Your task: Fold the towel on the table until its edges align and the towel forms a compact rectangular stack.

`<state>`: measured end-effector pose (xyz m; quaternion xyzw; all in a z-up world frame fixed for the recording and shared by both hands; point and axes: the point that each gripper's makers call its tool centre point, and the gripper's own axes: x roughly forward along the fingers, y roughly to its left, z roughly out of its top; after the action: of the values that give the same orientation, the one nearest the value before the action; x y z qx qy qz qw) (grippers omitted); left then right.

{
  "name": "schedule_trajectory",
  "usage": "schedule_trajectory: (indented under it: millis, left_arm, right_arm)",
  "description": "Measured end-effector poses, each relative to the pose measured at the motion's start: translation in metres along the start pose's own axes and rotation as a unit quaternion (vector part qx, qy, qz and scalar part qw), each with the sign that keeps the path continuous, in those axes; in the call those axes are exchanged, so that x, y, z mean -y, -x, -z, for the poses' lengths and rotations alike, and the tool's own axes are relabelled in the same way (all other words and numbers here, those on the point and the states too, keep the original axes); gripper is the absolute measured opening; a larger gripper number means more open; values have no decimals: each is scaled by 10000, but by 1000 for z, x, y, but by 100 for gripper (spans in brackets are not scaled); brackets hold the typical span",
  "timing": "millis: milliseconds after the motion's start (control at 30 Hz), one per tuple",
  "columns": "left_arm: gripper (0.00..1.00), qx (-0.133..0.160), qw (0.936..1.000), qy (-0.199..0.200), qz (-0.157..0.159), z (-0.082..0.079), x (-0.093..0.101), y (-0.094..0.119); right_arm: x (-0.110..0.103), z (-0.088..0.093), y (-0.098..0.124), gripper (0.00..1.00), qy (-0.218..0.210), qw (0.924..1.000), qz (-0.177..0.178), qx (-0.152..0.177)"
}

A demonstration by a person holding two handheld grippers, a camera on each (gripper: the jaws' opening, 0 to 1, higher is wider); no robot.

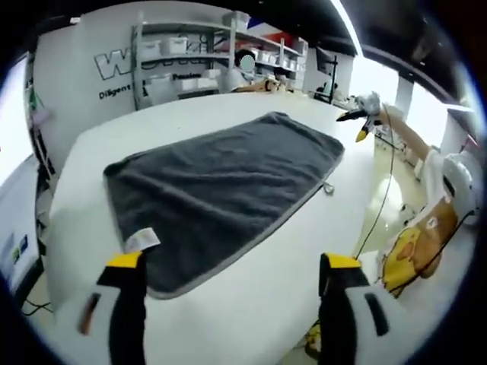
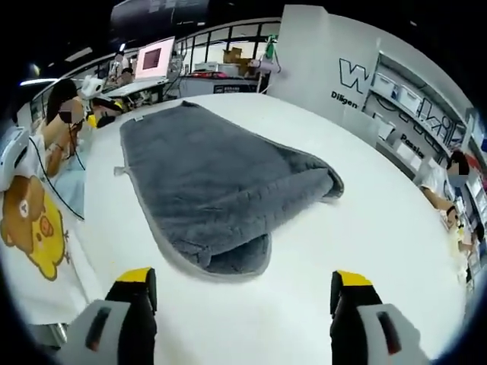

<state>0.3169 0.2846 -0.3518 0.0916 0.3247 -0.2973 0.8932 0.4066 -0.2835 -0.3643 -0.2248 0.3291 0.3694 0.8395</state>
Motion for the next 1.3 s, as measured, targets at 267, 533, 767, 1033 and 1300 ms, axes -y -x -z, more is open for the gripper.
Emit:
schedule_trajectory:
  millis: [267, 533, 767, 1033, 1300]
  left_arm:
    - [99, -49, 10000, -24, -22, -4, -1, -2]
    - [99, -122, 9999, -88, -40, -5, 4, 1]
    - [99, -142, 9999, -91, -20, -6, 6, 0]
    - [99, -121, 9998, -113, 73, -9, 10, -4]
    - [99, -67, 9998, -114, 124, -10, 11, -4]
  right_arm:
    - [27, -8, -33, 64, -20, 9994, 40, 333]
    - [24, -19, -72, 37, 144, 9988, -281, 386]
    - [19, -14, -83, 26, 189, 9989, -398, 176]
    - [13, -8, -81, 6, -214, 9982, -557, -16]
    - [20, 2, -55, 5, -304, 9993, -188, -117]
